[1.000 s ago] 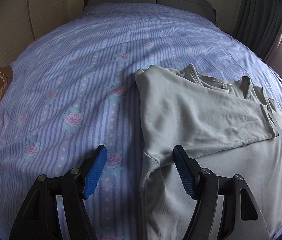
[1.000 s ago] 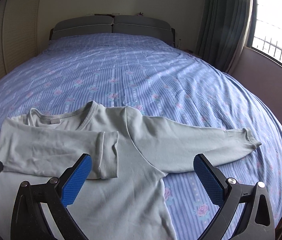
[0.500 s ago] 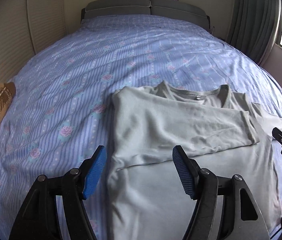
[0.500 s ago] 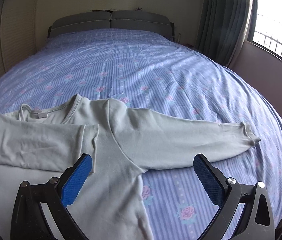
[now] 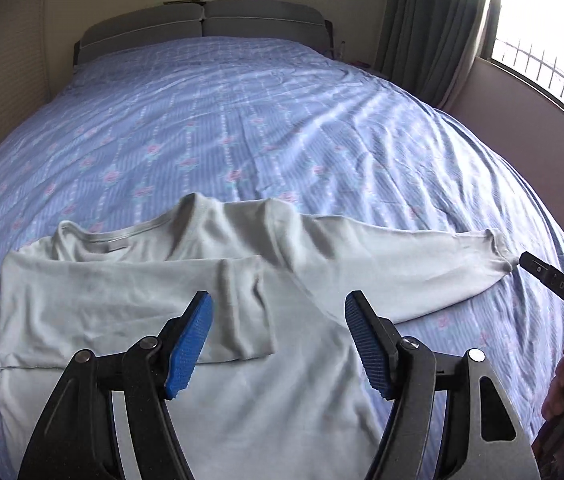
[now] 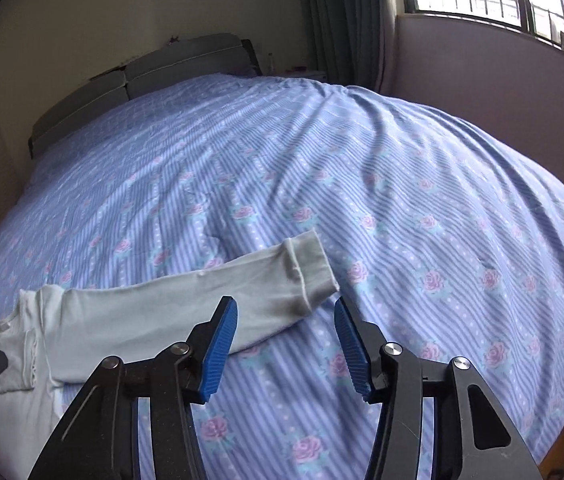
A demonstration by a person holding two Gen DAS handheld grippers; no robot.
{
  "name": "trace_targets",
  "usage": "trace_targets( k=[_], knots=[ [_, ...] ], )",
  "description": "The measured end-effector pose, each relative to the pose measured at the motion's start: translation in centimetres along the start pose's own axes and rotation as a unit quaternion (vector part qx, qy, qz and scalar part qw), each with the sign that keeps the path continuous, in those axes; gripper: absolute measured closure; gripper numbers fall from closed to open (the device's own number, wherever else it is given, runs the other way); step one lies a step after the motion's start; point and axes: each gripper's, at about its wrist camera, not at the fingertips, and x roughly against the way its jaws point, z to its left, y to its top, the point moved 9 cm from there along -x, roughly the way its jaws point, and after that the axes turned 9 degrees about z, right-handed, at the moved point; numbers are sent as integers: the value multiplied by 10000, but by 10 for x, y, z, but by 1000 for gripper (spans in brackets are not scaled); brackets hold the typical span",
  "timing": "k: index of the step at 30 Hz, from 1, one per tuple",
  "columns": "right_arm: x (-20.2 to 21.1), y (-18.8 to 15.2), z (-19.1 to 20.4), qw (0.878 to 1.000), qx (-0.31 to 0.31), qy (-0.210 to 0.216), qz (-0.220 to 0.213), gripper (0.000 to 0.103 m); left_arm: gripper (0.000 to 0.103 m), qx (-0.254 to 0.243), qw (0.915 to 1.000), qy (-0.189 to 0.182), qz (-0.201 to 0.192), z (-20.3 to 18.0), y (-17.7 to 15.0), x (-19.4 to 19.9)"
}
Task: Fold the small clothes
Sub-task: 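Grasp the other sleeve cuff with the right tool, then fold the held sleeve across the shirt body and open the right tool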
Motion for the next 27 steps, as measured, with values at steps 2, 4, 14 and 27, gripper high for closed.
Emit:
trace_targets(
  k=[2, 4, 14, 27],
  knots=[
    [-11, 3, -16, 9991, -262, 280, 166, 59, 35, -82, 10000, -3, 8, -18, 5, -4],
    [-22, 8, -23, 9971, -429, 563, 291, 67, 35, -120, 9999, -20, 27, -31, 8, -8],
    [-58, 7, -33, 9917, -724, 762, 740, 79, 35, -152, 9996, 160, 197, -40, 9, -25],
    [-65, 9, -24, 9849, -803, 1285, 842, 93, 35, -130, 9993, 254, 229, -32, 8, -17]
  ],
)
